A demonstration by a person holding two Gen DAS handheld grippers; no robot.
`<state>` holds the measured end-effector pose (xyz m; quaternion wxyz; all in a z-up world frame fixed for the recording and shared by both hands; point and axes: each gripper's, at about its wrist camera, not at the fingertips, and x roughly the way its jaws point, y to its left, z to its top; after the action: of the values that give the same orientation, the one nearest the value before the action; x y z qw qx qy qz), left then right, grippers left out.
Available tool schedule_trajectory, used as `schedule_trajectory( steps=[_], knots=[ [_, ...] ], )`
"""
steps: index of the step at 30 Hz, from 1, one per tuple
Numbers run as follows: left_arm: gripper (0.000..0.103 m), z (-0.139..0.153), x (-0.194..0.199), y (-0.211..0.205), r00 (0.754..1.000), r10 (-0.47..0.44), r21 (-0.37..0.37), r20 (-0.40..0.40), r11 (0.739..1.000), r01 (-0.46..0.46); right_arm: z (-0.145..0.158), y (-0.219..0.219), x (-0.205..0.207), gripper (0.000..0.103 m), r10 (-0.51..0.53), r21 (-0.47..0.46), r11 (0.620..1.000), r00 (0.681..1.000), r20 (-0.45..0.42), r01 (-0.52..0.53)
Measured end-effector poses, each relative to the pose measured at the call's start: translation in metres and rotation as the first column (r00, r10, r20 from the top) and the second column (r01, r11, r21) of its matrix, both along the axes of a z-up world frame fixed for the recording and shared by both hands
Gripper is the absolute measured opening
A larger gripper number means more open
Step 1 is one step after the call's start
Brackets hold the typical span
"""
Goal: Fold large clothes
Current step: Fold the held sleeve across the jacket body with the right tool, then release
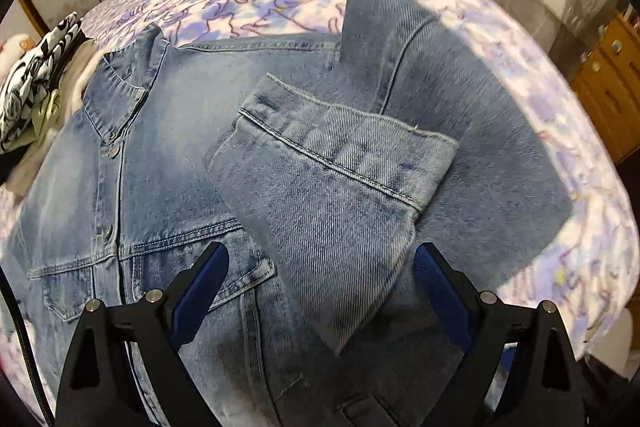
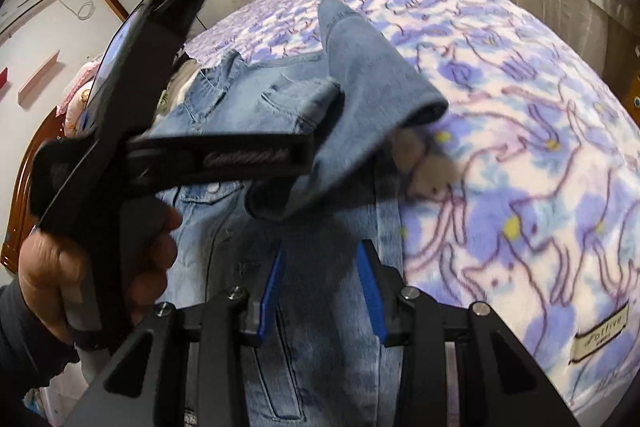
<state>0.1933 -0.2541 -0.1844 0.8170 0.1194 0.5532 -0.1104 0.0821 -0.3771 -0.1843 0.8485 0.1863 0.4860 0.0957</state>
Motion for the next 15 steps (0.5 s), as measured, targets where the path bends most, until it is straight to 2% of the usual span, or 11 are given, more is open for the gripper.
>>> schedule_trajectory(
  steps=[2,3,4,6,7,11,13,15],
  knots=[
    [0.093,-0.005,0.002,-0.003,1.0,0.004,0.04,0.0,0.999,-0.004,-0.004,0.003,0.0,0.038,0.0,-0.008,1.0,1.0,-0.014,0.0],
    [0.089,-0.006,0.004,-0.003,1.0,0.006,0.055,0.003,0.998,-0.006,-0.004,0.004,0.0,0.038,-0.001,-0.01,1.0,1.0,-0.019,0.001],
    [0.08,-0.006,0.006,-0.003,1.0,0.008,0.07,0.015,0.998,-0.009,-0.004,0.005,0.0,0.038,0.0,-0.012,1.0,1.0,-0.023,0.0],
    [0.015,-0.006,0.01,0.001,1.0,-0.007,0.049,-0.006,0.999,0.007,-0.003,0.008,0.0,0.038,0.003,-0.021,1.0,1.0,-0.027,-0.004],
    [0.009,-0.006,0.013,0.004,1.0,-0.002,0.046,-0.027,0.999,0.004,-0.002,0.01,-0.001,0.037,0.008,-0.027,1.0,1.0,-0.025,-0.009],
    [0.008,0.016,0.019,0.026,1.0,-0.017,-0.013,-0.007,1.0,0.017,0.007,0.016,-0.001,0.037,0.024,-0.068,0.997,1.0,-0.011,-0.025],
    [0.008,0.041,0.019,0.038,0.998,-0.037,-0.019,0.05,0.999,0.038,0.01,0.017,0.0,0.037,0.032,-0.086,0.996,0.999,-0.004,-0.032],
    [0.008,0.073,0.02,0.059,0.989,-0.031,-0.045,0.142,0.998,0.038,0.013,0.019,-0.001,0.037,0.04,-0.109,0.993,0.999,0.0,-0.04]
  ],
)
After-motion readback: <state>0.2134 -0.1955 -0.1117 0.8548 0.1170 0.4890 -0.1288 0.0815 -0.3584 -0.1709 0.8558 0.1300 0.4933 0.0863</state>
